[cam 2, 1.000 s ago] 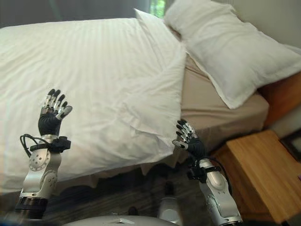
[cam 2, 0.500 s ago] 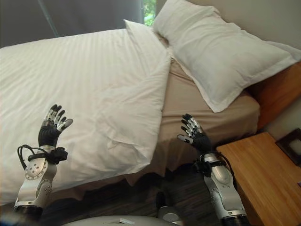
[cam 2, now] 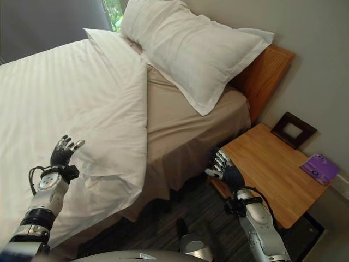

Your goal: Making the bed.

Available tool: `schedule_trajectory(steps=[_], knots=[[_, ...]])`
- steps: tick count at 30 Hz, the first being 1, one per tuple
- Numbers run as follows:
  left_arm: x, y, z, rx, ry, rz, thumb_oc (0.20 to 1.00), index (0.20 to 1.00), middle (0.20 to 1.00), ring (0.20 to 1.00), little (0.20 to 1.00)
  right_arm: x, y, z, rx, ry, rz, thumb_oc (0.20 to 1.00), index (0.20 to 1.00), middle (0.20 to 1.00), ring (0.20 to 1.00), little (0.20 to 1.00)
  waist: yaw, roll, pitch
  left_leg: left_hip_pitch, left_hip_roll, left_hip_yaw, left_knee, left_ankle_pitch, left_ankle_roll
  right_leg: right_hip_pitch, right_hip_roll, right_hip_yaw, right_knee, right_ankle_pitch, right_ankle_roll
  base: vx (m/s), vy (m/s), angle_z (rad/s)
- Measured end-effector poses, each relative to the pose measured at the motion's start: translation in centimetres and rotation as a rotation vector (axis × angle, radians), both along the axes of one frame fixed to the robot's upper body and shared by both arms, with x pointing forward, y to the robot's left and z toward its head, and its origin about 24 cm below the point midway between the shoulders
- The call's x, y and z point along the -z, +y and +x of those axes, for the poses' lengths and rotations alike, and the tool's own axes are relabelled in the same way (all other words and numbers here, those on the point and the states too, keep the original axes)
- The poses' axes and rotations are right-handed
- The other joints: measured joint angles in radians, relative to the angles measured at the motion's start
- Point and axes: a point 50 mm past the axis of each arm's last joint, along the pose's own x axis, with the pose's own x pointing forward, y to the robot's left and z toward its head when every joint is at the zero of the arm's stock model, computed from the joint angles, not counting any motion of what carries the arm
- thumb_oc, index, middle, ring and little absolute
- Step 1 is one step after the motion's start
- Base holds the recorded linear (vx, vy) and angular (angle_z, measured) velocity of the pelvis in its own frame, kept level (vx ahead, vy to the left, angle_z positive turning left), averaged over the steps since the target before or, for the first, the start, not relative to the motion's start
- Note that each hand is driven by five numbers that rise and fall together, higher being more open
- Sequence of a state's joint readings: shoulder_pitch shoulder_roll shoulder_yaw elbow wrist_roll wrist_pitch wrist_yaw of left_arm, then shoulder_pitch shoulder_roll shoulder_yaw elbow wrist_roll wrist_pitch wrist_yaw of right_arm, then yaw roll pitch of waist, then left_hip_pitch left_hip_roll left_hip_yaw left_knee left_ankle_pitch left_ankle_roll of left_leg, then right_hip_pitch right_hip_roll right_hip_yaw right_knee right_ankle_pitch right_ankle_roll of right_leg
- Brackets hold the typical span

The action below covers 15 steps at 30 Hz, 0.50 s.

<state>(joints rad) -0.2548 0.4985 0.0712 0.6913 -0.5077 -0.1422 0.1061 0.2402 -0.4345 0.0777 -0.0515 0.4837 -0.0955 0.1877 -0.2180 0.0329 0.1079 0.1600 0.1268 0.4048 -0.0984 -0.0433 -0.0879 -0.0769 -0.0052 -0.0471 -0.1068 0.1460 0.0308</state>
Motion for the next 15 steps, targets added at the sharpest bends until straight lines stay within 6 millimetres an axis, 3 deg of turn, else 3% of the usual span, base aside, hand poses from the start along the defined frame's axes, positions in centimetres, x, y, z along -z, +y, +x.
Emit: schedule_trajectory(steps=[10, 15], knots=[[-1.1, 2.6, -0.8, -0.122, -0.032, 0.017, 1.000, 1.000, 1.000, 1.000, 1.000, 0.3, 0.1, -0.3, -0.015, 0.012, 0.003, 1.000, 1.000, 1.000, 1.000, 1.000, 0.020, 0.001, 0.012, -0.001, -0.002, 0.001, 0.000, 0.006, -0.003, -0.005, 0.000, 0.000, 0.001, 0.008, 0.006, 0.01, 0.002, 0.00], [0.1, 4.7, -2.3, -0.250, -0.001, -0.054, 1.000, 1.000, 1.000, 1.000, 1.000, 0.6, 0.2, -0.6, -0.020, 0.027, 0.006, 1.000, 1.000, 1.000, 1.000, 1.000, 0.027, 0.001, 0.013, -0.001, -0.003, 0.002, 0.001, 0.004, -0.006, -0.006, 0.000, 0.001, 0.001, 0.009, 0.005, -0.01, 0.002, 0.00]])
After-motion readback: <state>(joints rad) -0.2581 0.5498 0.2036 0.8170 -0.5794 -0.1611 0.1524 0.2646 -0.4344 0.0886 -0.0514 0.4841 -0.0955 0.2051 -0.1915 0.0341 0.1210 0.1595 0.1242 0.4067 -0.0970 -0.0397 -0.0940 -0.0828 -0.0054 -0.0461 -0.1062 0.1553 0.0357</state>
